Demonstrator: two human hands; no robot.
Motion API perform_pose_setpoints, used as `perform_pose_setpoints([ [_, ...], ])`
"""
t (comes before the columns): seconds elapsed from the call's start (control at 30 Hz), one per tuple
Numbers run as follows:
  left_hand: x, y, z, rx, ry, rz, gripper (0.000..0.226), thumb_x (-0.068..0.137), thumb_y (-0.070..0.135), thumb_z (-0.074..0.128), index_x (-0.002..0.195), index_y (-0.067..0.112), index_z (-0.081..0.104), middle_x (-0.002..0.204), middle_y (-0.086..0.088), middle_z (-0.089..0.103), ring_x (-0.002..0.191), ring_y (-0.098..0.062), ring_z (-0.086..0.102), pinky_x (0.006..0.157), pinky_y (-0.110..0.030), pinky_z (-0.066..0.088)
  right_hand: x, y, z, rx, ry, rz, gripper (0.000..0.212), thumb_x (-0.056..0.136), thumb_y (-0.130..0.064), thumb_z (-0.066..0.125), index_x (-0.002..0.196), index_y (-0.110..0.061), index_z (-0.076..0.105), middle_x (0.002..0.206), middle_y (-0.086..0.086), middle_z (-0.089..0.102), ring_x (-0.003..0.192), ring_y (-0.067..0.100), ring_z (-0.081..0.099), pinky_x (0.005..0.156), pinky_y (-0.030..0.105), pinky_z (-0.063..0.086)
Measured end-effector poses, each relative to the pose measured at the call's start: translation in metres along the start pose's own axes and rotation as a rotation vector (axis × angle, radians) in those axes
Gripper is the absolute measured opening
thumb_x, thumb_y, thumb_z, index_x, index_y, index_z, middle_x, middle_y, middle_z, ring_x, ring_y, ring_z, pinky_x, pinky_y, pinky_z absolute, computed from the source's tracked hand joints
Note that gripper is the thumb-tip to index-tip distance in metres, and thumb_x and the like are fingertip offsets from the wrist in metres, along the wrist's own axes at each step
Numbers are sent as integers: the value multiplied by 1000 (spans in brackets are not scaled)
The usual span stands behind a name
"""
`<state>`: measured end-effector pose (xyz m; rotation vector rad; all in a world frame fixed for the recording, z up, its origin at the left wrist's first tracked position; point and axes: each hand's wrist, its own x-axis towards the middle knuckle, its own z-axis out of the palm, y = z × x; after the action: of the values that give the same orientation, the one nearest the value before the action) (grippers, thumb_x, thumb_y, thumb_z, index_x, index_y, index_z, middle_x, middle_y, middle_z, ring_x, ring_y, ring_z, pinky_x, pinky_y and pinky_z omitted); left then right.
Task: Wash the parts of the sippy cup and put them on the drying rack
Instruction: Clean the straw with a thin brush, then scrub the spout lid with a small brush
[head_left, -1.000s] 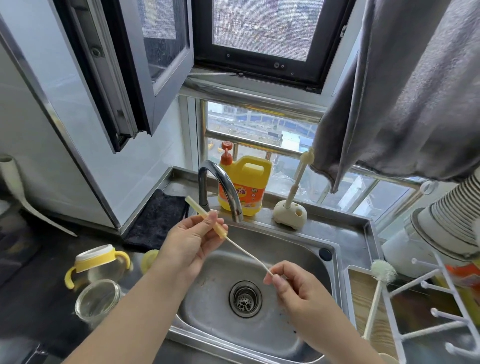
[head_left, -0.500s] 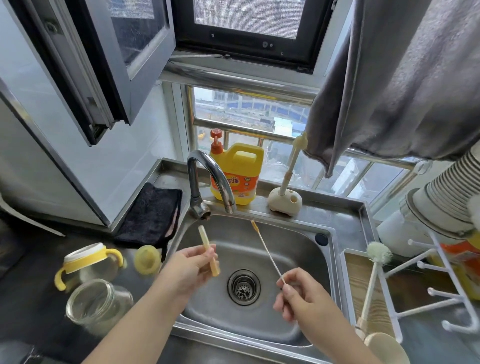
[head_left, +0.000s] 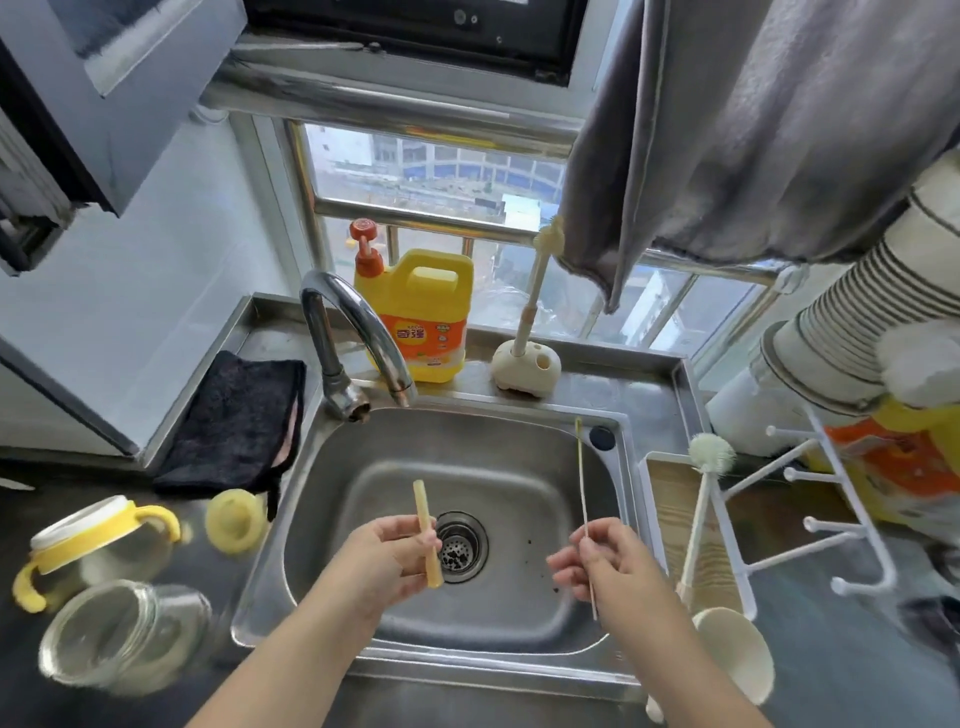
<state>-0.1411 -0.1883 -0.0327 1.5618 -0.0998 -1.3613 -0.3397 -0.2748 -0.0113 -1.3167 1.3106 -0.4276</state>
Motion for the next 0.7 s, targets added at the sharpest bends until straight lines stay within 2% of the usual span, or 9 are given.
perform_pose_setpoints([
  [0.07,4,1,10,23,-30,3,13,87,-1,63,100,2,64,89,-12,66,74,-20,64,56,-24,55,5,0,-17,-16,89,7,17,97,-5,46,87,-11,58,83,2,72,76,11,68,72,25,53],
  [0.13,8,1,23,51,-81,-6,12,87,-2,63,98,2,64,87,-12,66,71,-19,63,53,-23,55,7,-2,-36,-87,171,18,15,94,-12,55,85,-20,64,87,-4,71,86,12,66,81,30,52],
  [0.27,16,-3,59,150,-211,-36,10,87,-1,63,95,4,67,83,-10,64,61,-16,59,59,-26,55,5,-5,-66,-184,232,64,11,91,-22,62,82,-27,65,87,-9,68,86,7,61,78,27,47],
  [0.37,22,-7,91,207,-276,-52,10,87,0,63,94,5,67,73,-3,64,54,-12,55,56,-23,53,9,2,-88,-268,276,111,5,92,-22,60,92,-22,65,87,-8,64,79,2,57,66,19,43],
  [0.43,25,-9,109,230,-304,-60,10,87,0,63,95,5,66,73,-4,64,54,-12,55,55,-23,52,16,12,-105,-326,312,144,9,93,-19,59,98,-18,67,87,-5,64,78,5,56,60,16,40],
  [0.57,31,-16,135,258,-325,-78,9,88,-1,61,92,6,65,72,-5,63,53,-13,54,52,-22,52,38,35,-131,-458,353,267,10,95,-15,54,92,-15,64,91,5,65,83,18,60,64,24,43],
  [0.7,35,-24,145,278,-315,-100,9,88,-2,61,90,6,66,73,-7,61,53,-14,54,51,-23,52,61,52,-138,-556,374,359,17,95,-13,53,102,-7,67,101,12,66,79,19,56,59,21,39],
])
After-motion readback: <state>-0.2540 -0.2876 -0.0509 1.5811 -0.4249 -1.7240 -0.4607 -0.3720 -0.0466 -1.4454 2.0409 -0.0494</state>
